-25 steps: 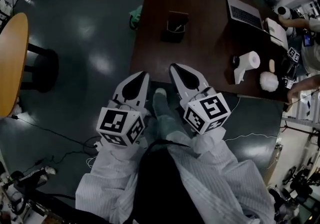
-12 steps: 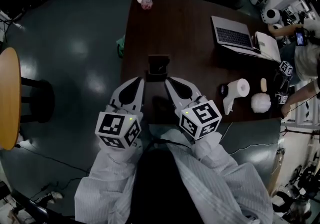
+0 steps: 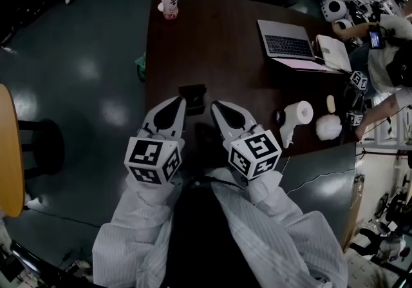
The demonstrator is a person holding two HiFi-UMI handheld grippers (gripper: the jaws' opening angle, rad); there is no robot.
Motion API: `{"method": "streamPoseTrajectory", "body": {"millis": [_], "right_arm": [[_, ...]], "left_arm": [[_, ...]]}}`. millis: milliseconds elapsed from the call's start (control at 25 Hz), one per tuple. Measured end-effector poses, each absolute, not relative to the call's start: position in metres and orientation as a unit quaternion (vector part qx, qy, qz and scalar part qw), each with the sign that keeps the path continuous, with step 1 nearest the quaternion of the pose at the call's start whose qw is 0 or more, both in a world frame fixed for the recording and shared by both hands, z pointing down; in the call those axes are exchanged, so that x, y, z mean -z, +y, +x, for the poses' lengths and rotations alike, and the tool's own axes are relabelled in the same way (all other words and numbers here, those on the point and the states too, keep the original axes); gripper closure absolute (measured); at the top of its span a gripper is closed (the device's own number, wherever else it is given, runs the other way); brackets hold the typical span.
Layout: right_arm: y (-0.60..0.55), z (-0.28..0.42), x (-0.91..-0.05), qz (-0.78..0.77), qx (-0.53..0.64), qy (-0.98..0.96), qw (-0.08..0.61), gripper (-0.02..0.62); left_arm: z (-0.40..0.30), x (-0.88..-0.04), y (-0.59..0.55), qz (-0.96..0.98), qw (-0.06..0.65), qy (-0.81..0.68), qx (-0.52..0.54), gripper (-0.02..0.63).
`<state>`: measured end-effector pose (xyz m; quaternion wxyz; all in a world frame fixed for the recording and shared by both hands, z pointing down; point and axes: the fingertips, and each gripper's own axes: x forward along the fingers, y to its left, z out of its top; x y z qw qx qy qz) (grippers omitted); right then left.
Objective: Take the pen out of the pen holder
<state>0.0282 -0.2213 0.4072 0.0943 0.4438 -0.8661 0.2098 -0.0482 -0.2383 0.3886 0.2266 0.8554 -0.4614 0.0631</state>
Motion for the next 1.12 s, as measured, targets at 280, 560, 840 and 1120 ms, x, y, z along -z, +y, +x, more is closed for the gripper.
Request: {"method": "streamPoseTrajectory", "body": {"millis": [280,560,840,1120], "right_arm": [[-0.231,0.033,-0.425,0.468,-0.214,-0.85,0.111,0.592],[-0.245,0.025,-0.459,0.47,-0.24,-0.839,0.135,0.591],[-0.256,0.022,-0.504,0.455,-0.278,-0.83,0.162,0.571],[-0.273,0.017,-0.532,0.461,-0.299,-0.817,0.176,0.485]], "left_arm": [[-0.046,-0.409,-0.24,0.86,0.245,-0.442,-0.065,0.601],[-0.056,-0.423,-0.234,0.855,0.261,-0.442,-0.067,0.601],[-0.058,-0.441,-0.226,0.851,0.275,-0.441,-0.076,0.601],[-0.072,-0.455,-0.224,0.835,0.29,-0.46,-0.082,0.601]]}}
